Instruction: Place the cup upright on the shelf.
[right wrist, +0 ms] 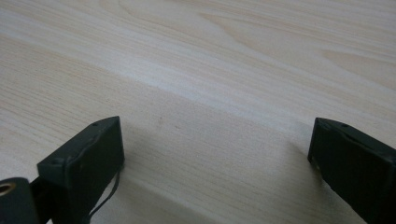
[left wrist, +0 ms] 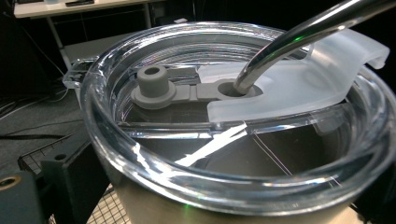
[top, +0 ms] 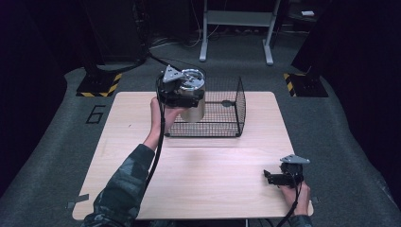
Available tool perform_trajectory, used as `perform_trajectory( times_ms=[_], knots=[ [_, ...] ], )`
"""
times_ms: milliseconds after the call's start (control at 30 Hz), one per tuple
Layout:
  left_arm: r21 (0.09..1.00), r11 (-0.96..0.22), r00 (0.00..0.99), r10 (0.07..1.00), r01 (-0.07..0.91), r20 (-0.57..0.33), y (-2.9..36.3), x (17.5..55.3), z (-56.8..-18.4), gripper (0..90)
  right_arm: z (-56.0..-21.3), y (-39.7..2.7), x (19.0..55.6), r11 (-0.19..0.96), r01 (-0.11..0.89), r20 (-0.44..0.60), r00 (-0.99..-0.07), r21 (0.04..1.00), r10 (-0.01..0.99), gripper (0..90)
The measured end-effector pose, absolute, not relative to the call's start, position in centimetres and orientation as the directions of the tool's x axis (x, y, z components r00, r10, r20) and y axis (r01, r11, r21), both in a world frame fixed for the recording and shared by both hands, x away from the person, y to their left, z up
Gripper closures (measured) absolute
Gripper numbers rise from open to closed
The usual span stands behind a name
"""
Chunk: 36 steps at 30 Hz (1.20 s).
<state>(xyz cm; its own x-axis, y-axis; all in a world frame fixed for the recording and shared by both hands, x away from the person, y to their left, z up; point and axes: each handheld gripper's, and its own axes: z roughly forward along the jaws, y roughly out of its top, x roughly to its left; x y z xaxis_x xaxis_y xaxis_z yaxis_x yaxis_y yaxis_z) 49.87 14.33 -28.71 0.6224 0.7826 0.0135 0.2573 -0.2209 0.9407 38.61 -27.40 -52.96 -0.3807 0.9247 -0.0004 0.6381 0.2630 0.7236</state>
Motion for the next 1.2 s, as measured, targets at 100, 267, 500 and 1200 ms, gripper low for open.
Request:
perform_trajectory(
  times_ms=[100, 267, 500, 1200],
  knots=[
    [0.941, -0.204, 0.615, 0.789, 0.272, -0.007, 14.0, 50.6, -28.9, 4.1, -53.0, -27.4, 38.6, 0.263, 0.638, 0.000, -0.380, 0.724, 0.925, 3.1],
    [0.942, -0.194, 0.598, 0.802, 0.272, -0.008, 13.7, 51.6, -29.2, 4.1, -53.0, -27.4, 38.6, 0.263, 0.638, 0.000, -0.381, 0.724, 0.925, 3.1],
    [0.938, -0.194, 0.582, 0.813, 0.289, -0.011, 13.3, 52.7, -29.7, 4.1, -53.0, -27.4, 38.6, 0.262, 0.638, 0.000, -0.380, 0.724, 0.925, 3.1],
    [0.933, -0.189, 0.539, 0.842, 0.307, -0.007, 11.5, 55.8, -31.3, 4.1, -52.9, -27.4, 38.6, 0.258, 0.640, 0.004, -0.378, 0.724, 0.926, 3.1]
  ],
)
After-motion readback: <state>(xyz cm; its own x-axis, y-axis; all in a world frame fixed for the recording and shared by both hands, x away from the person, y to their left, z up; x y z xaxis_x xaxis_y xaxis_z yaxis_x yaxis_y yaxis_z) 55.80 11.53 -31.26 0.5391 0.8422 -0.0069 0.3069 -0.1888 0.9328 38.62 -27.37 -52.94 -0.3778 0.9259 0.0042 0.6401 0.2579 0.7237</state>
